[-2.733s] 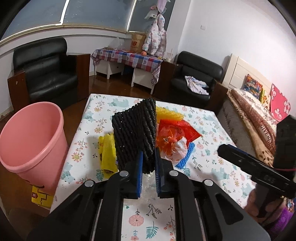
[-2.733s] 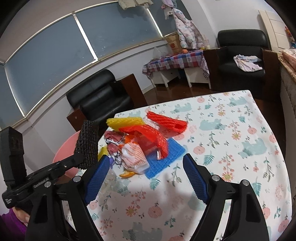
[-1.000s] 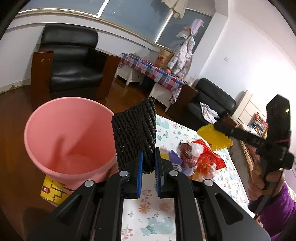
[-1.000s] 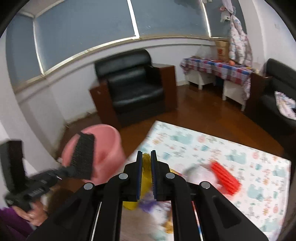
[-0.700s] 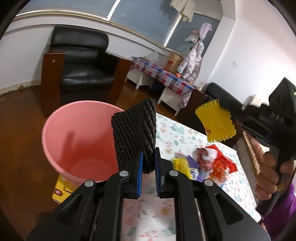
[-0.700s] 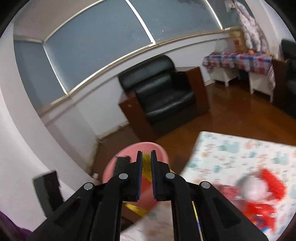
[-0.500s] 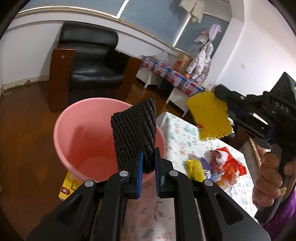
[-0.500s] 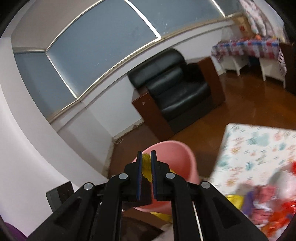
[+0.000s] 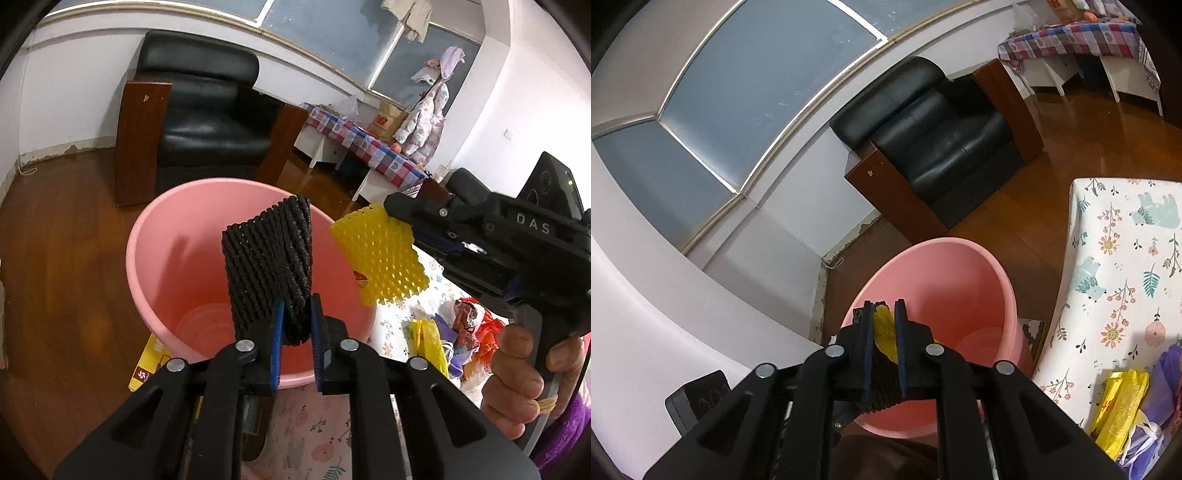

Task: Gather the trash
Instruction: 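Open both grippers over the pink bucket, dropping sleeve and sponge, then return to the table and grasp the yellow plastic bag with the left gripper, then grasp the red mesh bag with the right gripper, then carry the yellow bag and red mesh bag to the bucket and release both, then move both grippers back over the table toward the remaining trash, then grasp the clear plastic bag with the left gripper while the right grasps the orange printed bag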

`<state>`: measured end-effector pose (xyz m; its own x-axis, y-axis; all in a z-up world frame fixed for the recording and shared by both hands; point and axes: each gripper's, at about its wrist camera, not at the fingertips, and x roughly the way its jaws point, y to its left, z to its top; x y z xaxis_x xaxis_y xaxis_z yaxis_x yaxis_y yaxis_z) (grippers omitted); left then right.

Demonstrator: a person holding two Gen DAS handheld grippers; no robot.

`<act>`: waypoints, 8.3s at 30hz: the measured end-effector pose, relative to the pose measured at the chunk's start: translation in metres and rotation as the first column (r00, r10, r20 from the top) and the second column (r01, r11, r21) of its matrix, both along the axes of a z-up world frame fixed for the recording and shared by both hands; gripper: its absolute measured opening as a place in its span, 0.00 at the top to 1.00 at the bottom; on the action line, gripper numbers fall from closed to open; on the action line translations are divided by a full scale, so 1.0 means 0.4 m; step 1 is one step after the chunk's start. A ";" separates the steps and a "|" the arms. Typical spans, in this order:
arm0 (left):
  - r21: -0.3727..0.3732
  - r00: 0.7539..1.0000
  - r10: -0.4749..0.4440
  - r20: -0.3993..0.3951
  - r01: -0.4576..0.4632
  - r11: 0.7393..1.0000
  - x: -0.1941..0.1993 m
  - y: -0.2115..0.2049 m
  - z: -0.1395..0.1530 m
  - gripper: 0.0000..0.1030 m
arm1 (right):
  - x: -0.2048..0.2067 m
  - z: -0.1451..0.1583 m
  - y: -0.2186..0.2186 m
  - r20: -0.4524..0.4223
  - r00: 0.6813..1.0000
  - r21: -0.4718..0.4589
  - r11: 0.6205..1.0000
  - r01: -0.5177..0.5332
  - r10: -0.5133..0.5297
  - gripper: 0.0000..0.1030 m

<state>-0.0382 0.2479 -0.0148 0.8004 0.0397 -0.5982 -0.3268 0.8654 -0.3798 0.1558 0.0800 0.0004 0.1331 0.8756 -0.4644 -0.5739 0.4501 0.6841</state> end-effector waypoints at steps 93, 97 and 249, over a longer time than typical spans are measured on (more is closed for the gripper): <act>0.061 0.922 -0.378 -0.080 0.383 0.922 0.109 -0.417 0.029 0.92 | -0.089 -0.041 -0.730 0.339 0.845 -0.204 0.845 0.494 -0.413 0.41; 0.061 0.923 -0.378 -0.075 0.383 0.922 0.104 -0.421 0.033 0.92 | -0.064 -0.068 -0.730 0.298 0.858 -0.228 0.842 0.489 -0.418 0.53; 0.138 0.766 -0.588 -0.258 0.632 0.763 0.102 -0.534 -0.083 0.63 | -0.080 -0.121 -0.748 0.038 0.920 -0.155 0.907 0.391 -0.391 0.45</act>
<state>0.0025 0.0343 -0.0480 0.5691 -0.2794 -0.7733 0.2522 0.9545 -0.1593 0.1236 -0.2190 -0.0478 0.4529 0.6694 -0.5888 -0.3338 0.7397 0.5843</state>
